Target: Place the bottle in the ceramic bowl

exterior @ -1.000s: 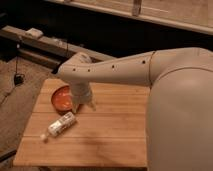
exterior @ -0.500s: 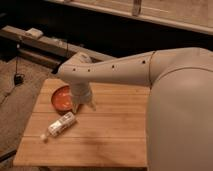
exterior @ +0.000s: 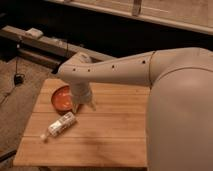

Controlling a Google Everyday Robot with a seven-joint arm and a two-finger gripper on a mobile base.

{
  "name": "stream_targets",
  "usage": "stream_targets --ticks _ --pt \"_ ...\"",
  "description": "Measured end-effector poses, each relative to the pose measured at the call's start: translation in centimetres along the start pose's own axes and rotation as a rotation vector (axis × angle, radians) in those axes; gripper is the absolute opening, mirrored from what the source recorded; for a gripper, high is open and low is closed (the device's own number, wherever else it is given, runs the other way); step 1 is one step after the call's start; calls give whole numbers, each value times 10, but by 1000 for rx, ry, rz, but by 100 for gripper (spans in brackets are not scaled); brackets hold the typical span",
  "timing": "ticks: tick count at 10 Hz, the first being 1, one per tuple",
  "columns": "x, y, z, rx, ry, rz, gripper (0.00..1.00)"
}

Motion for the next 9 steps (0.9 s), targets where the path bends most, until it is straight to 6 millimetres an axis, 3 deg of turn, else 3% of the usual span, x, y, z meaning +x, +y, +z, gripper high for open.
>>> stream_targets --ticks 8,9 --pt "1 1 2 -4 -2 -2 65" --pt "4 17 6 -13 -3 -8 65"
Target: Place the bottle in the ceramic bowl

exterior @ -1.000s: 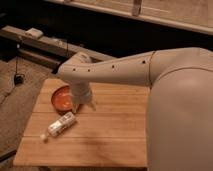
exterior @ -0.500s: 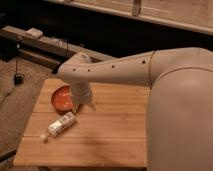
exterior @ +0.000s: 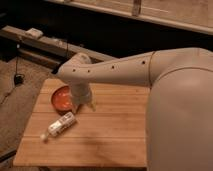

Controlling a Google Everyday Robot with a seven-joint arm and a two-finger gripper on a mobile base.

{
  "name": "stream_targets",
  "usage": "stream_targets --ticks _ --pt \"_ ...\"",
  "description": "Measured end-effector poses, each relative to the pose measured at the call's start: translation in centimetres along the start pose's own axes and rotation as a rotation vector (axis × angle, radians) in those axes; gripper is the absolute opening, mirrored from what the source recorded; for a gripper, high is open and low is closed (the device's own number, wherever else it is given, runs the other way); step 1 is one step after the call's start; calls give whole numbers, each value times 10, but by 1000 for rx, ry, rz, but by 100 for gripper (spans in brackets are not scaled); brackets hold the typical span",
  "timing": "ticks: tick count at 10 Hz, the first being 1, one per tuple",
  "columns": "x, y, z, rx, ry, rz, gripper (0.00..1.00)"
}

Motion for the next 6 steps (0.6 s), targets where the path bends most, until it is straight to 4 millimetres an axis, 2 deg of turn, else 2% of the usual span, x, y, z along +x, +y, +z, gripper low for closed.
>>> stream_targets --ticks 1,6 --pt "0 12 3 -5 0 -3 65" --pt "-7 105 38 -45 20 15 65"
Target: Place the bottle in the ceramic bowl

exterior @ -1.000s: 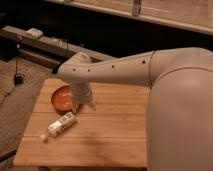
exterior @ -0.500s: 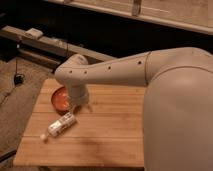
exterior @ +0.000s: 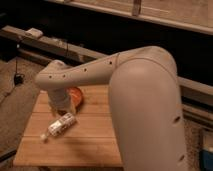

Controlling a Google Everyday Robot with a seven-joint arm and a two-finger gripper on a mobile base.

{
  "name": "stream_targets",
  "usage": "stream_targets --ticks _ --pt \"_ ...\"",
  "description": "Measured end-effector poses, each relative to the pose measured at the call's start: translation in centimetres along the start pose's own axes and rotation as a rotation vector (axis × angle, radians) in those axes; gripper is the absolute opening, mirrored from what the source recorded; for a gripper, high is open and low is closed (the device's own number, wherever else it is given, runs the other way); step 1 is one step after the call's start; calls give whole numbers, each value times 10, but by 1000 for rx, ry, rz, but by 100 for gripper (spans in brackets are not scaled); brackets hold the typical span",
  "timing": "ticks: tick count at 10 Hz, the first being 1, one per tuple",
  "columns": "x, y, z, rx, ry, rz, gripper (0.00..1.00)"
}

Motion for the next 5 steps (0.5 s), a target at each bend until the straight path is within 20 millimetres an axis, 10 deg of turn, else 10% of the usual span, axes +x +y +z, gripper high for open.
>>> stream_targets --ticks 5 --pt "-2 45 48 16 55 85 65"
